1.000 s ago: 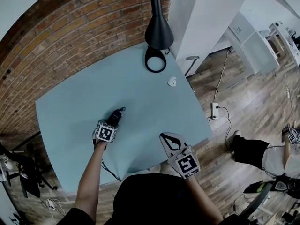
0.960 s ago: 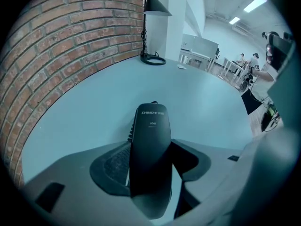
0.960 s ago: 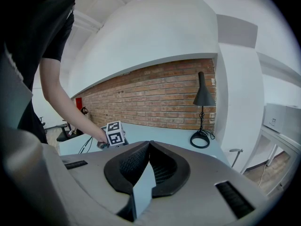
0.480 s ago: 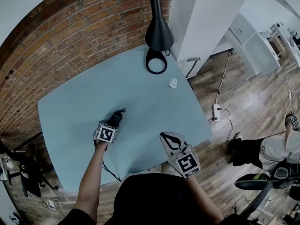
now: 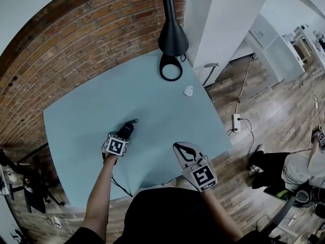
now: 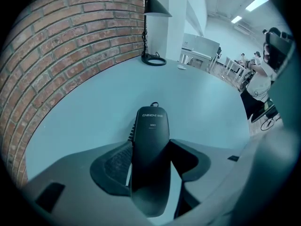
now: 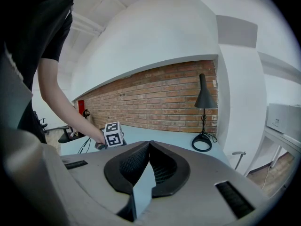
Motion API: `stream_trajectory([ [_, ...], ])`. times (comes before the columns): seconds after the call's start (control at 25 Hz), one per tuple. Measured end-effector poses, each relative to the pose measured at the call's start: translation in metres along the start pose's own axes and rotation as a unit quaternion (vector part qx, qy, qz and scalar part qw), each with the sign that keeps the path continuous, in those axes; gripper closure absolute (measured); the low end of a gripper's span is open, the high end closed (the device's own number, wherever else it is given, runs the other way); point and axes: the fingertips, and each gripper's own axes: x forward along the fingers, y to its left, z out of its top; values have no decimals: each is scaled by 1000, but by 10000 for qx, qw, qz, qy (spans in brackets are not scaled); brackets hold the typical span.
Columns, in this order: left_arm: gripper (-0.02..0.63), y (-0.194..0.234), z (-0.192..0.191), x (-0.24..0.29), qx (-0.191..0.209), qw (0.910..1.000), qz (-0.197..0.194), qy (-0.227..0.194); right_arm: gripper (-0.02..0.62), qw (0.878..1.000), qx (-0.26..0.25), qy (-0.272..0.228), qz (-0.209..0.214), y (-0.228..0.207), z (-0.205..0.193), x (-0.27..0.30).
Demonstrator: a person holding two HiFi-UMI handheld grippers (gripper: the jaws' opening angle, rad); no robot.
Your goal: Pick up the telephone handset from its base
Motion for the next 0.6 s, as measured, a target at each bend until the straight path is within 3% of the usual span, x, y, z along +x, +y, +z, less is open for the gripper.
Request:
stream_trajectory([
  [0.2, 355, 1, 5, -4, 40, 9999, 15, -97, 569, 10000, -7, -4, 26, 1, 0, -1],
  [0.6, 357, 5, 6, -11, 90, 9999, 92, -110, 569, 10000, 44, -7, 18, 2, -1, -4],
])
